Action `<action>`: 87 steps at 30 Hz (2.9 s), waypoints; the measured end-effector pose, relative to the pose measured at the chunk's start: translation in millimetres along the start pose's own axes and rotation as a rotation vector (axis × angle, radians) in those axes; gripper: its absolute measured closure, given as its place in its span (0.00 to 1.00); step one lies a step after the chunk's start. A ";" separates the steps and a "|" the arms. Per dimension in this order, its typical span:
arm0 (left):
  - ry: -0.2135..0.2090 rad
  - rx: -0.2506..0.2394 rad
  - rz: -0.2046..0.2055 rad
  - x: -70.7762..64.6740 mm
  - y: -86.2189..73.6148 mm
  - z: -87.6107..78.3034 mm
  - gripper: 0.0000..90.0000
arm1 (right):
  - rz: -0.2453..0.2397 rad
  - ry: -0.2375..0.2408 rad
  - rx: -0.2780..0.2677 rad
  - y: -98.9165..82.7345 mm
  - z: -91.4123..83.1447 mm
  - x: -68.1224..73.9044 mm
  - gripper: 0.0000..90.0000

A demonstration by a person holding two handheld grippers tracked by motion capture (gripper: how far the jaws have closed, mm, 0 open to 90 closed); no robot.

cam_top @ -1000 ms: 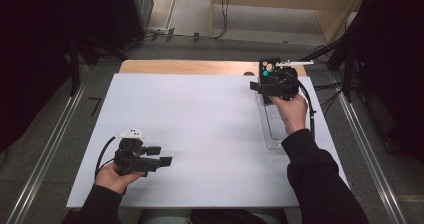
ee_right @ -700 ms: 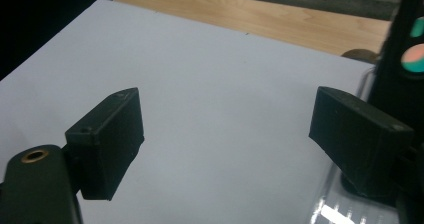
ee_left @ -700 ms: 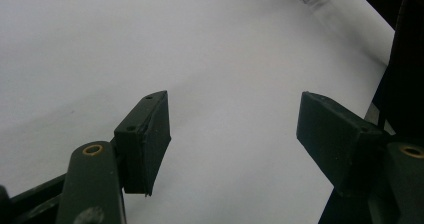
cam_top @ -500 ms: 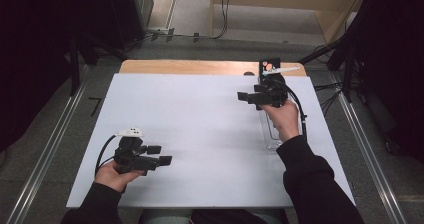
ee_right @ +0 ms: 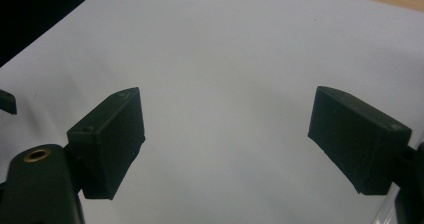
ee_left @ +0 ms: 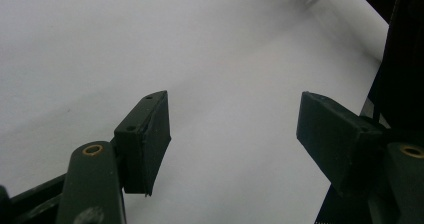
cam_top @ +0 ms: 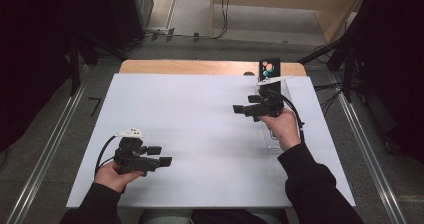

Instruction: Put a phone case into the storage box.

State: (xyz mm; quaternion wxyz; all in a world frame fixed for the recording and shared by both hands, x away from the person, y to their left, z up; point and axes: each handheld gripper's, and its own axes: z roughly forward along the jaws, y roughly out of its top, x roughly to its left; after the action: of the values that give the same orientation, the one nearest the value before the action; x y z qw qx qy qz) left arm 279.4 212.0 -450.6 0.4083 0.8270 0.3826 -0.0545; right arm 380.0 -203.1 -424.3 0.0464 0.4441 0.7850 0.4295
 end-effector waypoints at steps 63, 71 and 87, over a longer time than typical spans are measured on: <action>-0.052 0.030 0.031 -4.7 -2.3 5.3 0.33 | -0.126 0.061 0.111 -107.0 -37.3 47.2 0.23; -0.052 0.027 0.041 -5.2 -6.6 2.6 0.33 | -0.119 0.050 0.110 -119.3 -46.0 42.5 0.23; -0.054 0.034 0.046 -5.4 -9.0 2.4 0.33 | -0.114 0.029 0.111 -129.8 -54.5 32.3 0.23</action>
State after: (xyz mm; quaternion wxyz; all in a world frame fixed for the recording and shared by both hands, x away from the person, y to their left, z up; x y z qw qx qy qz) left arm 270.1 210.5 -455.7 0.4058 0.8405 0.3512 -0.0740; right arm 250.5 -244.5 -473.0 0.0349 0.3943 0.8322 0.3882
